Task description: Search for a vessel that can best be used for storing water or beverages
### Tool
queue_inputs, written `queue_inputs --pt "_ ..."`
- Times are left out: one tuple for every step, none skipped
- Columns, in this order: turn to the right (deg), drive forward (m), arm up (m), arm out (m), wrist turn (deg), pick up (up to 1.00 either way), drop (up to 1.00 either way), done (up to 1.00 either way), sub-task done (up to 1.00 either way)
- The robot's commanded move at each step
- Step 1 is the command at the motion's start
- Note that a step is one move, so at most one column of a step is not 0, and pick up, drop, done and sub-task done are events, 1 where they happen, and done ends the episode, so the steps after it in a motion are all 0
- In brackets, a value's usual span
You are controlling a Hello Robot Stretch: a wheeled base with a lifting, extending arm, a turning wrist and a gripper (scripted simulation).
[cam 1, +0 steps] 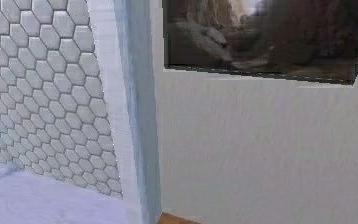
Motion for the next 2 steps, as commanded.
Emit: queue_inputs --pt "-45.0 0.0 0.0 0.0 0.0 0.0 0.0 0.0 0.0" --pt "-27.0 0.0 0.0 0.0 0.0 0.0 0.0 0.0 0.0"
